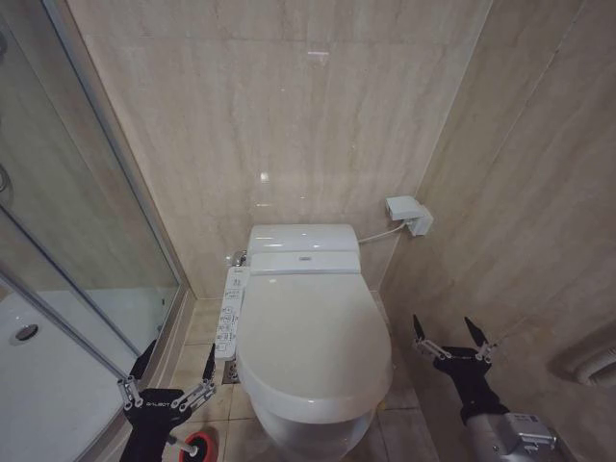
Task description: Open the toilet lid, clean the toilet bowl with a toilet brush, close the toilet lid, and flush.
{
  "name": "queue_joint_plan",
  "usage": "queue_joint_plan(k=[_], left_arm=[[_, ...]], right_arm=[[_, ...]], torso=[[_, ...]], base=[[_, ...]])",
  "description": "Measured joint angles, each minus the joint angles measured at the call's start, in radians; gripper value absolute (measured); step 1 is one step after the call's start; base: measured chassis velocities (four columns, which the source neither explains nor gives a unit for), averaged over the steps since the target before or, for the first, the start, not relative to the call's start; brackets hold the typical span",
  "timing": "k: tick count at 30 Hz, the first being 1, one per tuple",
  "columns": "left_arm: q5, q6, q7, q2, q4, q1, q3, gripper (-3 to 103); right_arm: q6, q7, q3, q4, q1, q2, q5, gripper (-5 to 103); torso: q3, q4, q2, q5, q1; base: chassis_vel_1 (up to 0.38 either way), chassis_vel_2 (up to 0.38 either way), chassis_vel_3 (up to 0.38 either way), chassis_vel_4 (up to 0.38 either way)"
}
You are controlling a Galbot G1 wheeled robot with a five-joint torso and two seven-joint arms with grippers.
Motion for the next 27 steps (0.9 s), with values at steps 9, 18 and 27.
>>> queue_joint_plan(k=[9, 18, 27], left_arm=[[0.0, 0.0, 0.0, 0.0, 0.0, 0.0, 0.0, 100], [0.0, 0.0, 0.0, 0.0, 0.0, 0.0, 0.0, 100], [0.0, 0.0, 0.0, 0.0, 0.0, 0.0, 0.0, 100]], right_arm=[[-0.051, 0.005, 0.002, 0.089, -0.013, -0.041, 0.093, 100], [-0.081, 0.013, 0.001, 0.109, -0.045, -0.04, 0.115, 100], [-0.077, 0.026, -0.002, 0.113, -0.047, -0.032, 0.1, 100]], torso=[[0.0, 0.0, 0.0, 0.0, 0.0], [0.0, 0.0001, 0.0, 0.0, 0.0], [0.0, 0.0001, 0.0, -0.0001, 0.0]], base=[[0.0, 0.0, 0.0, 0.0], [0.0, 0.0, 0.0, 0.0], [0.0, 0.0, 0.0, 0.0]])
